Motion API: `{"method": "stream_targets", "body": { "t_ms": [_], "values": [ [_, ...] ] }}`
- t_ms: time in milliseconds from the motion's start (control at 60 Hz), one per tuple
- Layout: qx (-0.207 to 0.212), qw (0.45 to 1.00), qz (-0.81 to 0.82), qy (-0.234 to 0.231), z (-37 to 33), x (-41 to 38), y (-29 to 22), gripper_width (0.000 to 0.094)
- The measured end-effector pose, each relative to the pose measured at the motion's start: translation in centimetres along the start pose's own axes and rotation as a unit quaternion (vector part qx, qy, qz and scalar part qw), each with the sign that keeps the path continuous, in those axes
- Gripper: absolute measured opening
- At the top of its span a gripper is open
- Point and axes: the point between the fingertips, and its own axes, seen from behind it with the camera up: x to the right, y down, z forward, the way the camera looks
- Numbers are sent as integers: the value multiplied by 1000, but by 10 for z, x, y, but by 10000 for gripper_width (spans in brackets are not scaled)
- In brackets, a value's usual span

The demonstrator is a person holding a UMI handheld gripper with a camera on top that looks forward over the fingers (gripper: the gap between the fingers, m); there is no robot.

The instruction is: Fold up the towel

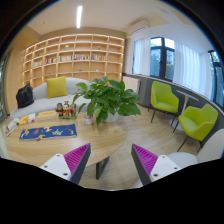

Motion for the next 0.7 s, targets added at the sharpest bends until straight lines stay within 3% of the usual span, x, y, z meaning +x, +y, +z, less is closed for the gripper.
{"method": "stream_targets", "body": {
  "t_ms": [300,517,700],
  "values": [
    [-44,998,-28,-29,-9,-71,50,848],
    [-96,985,-58,-131,-20,-228,113,849],
    [-104,961,-74,-245,-23,-411,116,853]
  ]
}}
